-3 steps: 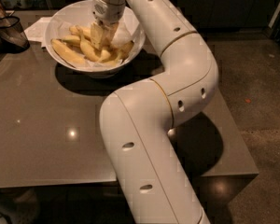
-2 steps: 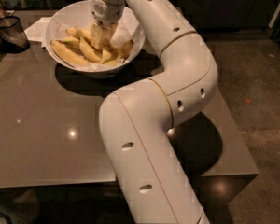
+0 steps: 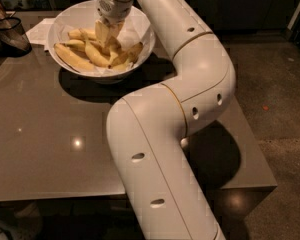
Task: Pick banana from white bowl
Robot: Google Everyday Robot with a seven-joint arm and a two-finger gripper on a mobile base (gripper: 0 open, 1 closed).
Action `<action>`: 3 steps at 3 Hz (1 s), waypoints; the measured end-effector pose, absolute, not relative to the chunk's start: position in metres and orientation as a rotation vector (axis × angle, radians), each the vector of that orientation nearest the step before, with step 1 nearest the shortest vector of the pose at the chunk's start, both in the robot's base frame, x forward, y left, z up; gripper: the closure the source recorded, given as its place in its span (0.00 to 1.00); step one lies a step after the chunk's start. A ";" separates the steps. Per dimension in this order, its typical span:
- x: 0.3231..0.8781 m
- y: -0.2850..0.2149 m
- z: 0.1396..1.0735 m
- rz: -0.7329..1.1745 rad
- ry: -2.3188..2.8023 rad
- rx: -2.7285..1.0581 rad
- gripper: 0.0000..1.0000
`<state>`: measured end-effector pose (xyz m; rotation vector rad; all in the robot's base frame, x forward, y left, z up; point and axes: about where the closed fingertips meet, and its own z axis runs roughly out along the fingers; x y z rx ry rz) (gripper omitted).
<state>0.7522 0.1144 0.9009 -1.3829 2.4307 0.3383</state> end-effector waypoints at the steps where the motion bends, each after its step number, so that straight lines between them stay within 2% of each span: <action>1: 0.748 0.119 0.922 0.353 2.368 -1.402 1.00; 3: 0.732 0.122 0.943 0.431 2.298 -1.445 1.00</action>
Offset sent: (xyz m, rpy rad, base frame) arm -0.0375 -0.0069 0.0563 0.0610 -0.0098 0.1131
